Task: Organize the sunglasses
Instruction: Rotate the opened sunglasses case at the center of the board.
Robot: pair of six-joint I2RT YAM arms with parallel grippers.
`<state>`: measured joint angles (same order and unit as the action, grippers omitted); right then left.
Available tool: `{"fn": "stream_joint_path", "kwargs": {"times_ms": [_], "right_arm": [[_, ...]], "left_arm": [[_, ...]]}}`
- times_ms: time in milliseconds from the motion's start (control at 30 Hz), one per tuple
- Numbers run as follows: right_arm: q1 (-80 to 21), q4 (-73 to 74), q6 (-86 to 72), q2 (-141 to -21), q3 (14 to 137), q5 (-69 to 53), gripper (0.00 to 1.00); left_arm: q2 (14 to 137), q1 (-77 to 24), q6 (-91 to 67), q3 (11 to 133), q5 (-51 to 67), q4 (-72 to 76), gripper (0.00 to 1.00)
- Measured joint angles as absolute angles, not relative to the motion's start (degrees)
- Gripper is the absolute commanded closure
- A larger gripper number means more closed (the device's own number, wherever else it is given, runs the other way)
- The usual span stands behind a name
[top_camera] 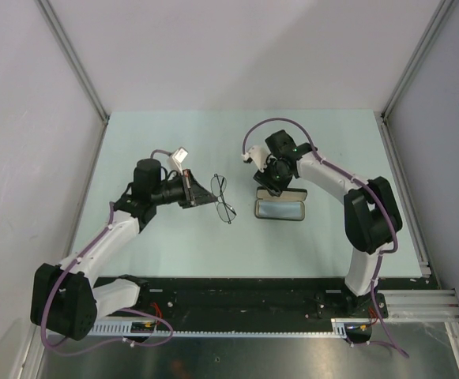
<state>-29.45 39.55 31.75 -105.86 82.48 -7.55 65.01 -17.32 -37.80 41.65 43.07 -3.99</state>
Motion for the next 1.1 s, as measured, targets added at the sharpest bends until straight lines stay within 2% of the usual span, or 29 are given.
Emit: {"fn": "stream_joint_path", "kwargs": {"times_ms": [300,367,533,600,833,1100], "right_arm": [[-29.5,43.1,31.1,-106.4,83.2,-8.6,0.77],[-29.6,43.2,30.4,-106.4,83.2,-8.5,0.8],[-30.1,43.3,28.0,-106.4,83.2,-8.3,0.84],[-30.5,43.2,26.3,-106.4,83.2,-8.0,0.89],[-32.4,41.4,15.2,-106.4,83.5,-5.1,0.97],[-35.6,39.5,-2.7,-110.3,88.3,2.1,0.99]], "left_arm": [[65.1,-17.2,-37.3,41.3,43.2,-4.0,1.0],[65.2,-17.2,-37.2,41.3,43.2,-4.0,1.0],[65.2,-16.9,-37.0,41.2,43.2,-4.0,0.99],[65.2,-16.8,-37.0,41.2,43.1,-4.0,1.0],[65.2,-16.7,-37.0,41.0,41.8,-4.5,1.0],[65.2,-16.7,-35.6,41.0,37.5,-9.1,1.0]]}}
